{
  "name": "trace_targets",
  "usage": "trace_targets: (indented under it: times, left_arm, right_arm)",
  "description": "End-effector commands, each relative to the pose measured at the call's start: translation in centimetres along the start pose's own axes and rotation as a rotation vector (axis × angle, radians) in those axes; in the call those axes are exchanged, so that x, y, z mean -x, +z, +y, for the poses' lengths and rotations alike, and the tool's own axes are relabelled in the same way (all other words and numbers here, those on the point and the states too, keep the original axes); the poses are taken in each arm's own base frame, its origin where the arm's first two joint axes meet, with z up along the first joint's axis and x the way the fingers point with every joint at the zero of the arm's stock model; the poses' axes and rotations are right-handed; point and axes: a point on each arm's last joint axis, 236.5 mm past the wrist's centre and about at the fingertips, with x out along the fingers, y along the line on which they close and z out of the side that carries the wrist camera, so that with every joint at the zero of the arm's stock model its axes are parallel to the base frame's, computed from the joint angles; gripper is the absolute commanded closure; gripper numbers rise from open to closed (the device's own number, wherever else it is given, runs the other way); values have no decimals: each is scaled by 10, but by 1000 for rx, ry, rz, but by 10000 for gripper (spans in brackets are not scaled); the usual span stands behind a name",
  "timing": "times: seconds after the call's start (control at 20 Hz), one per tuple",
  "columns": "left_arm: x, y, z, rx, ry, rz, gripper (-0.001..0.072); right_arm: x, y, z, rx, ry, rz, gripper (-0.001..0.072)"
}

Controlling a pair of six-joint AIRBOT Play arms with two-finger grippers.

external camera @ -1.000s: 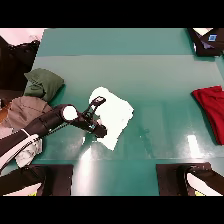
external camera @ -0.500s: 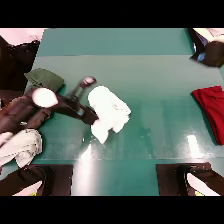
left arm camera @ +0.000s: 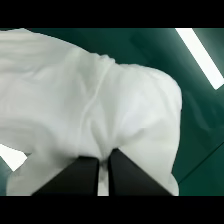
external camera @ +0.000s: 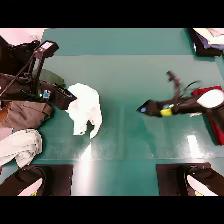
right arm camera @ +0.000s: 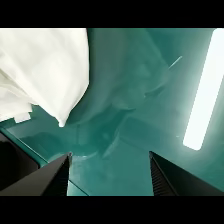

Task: Fold the shirts.

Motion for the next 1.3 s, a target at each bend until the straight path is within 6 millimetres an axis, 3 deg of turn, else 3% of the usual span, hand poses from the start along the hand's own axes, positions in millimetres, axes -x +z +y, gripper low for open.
trace_targets:
  times: [0.0, 0.15, 0.25, 0.55, 0.75, 0.8, 0.85, 0.95, 1.1, 1.25]
  left_arm:
    - [4, -4, 4, 7, 16, 16, 677]
    - [4, -5, 4, 22, 17, 22, 677]
    - [4, -9, 4, 21, 17, 37, 677]
    - [4, -15, 3, 21, 12, 65, 677]
    - [5, -17, 2, 21, 10, 72, 677]
    - [5, -17, 2, 21, 10, 73, 677]
    - [5, -17, 2, 21, 10, 72, 677]
    - [5, -17, 2, 20, 10, 71, 677]
    - [6, -15, 12, 7, 53, 62, 677]
    - [27, 1, 35, -45, 177, 26, 677]
  right_arm:
    - [-60, -36, 12, -27, 58, 23, 153]
    - [-106, -62, 39, 60, 66, 106, 152]
    - [-130, -67, 53, 99, 64, 129, 153]
    - [-185, -54, 74, 135, 60, 152, 153]
    - [-207, -49, 67, 123, 43, 168, 161]
    - [-209, -48, 63, 116, 36, 170, 172]
    - [-209, -49, 61, 114, 33, 175, 310]
    - [-207, -46, 57, 142, 20, 171, 685]
    - [-183, -26, 52, 272, -29, 129, 693]
    - [-122, 25, 42, 301, -104, 15, 694]
